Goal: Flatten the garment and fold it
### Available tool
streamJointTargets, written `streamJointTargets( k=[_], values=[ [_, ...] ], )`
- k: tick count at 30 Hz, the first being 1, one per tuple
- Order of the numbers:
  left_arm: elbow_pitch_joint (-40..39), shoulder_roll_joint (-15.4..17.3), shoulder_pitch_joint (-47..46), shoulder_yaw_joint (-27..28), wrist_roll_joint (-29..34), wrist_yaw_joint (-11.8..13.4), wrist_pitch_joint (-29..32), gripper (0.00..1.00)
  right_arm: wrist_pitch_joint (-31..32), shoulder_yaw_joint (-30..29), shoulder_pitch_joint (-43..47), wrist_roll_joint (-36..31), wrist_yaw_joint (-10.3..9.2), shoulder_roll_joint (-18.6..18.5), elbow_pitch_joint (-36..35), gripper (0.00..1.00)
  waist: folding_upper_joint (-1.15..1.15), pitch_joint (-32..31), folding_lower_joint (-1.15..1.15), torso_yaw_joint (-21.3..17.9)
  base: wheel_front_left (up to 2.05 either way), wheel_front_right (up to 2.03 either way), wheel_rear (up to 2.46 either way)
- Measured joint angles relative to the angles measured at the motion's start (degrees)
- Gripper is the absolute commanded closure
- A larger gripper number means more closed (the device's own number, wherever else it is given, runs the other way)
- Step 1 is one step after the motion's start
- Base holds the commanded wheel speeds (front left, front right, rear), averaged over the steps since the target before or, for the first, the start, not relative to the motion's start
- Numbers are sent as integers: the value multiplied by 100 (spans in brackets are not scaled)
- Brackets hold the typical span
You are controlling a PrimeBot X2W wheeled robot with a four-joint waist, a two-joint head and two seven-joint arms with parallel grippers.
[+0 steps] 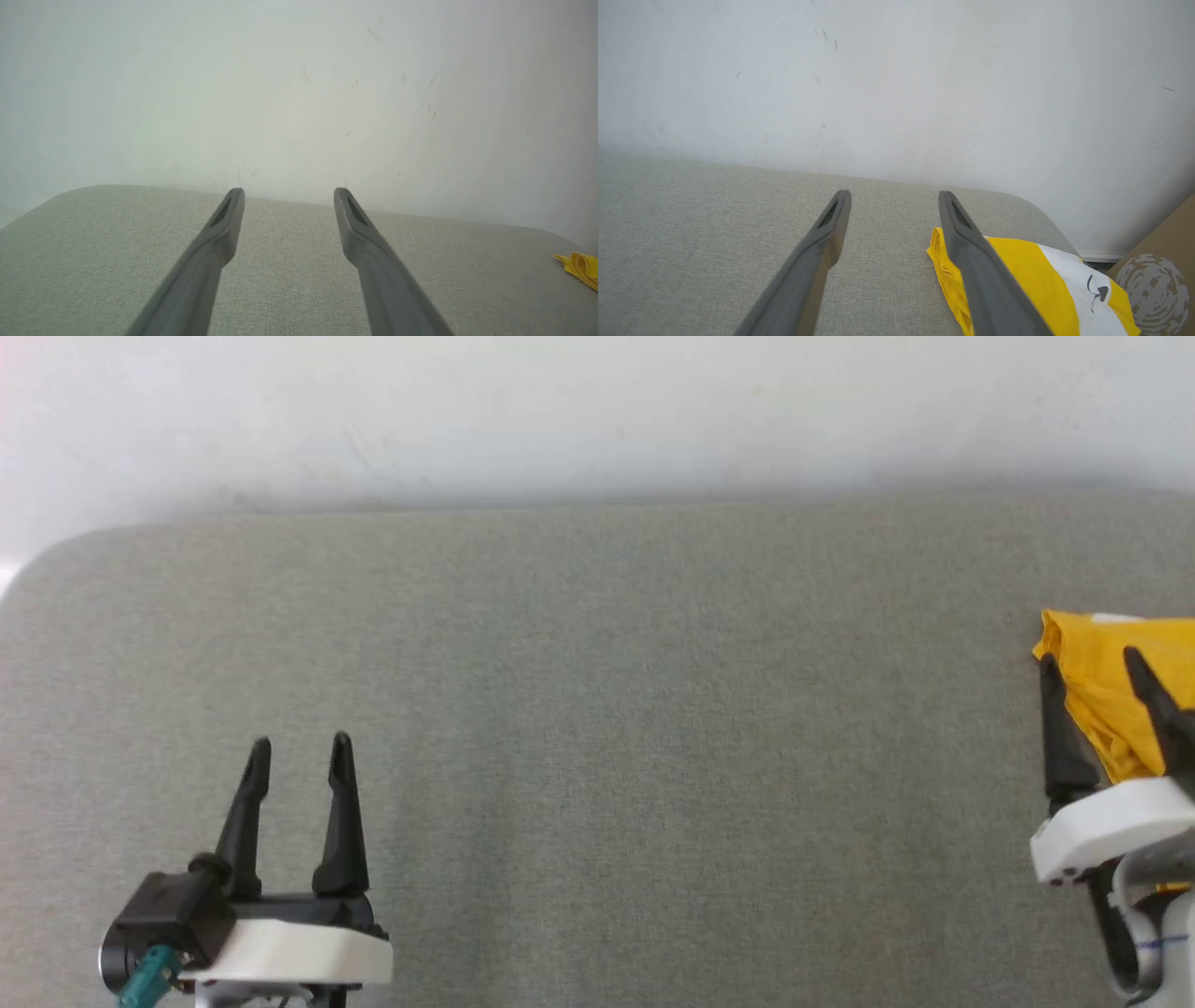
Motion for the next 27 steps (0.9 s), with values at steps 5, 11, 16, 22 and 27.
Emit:
streamJointTargets(
  k=[5, 11, 16, 22, 27],
  values=[
    [130, -44, 183, -19, 34, 2, 0, 0, -74, 121, 406, -249, 0, 339, -319, 0, 0, -284, 0, 115, 0, 0, 0],
    [342, -64, 366, -152, 126, 8, 0, 0, -209, 253, 780, -296, 0, 483, -330, 0, 0, -506, 1, 217, 0, 0, 0],
    [589, -119, 438, -312, 125, -23, 9, 0, -470, 259, 1023, -289, 0, 506, -219, 0, 0, -563, 0, 260, 0, 0, 0],
    [726, -181, 437, -314, 124, -85, 7, 0, -736, 163, 1076, -109, 0, 510, 34, 0, 0, -497, 2, 314, 0, 0, 0],
    [742, -224, 436, -243, 182, -109, 5, 0, -809, 247, 1084, -77, 0, 512, 155, 0, 0, -475, 2, 326, 0, 0, 0]
  ],
)
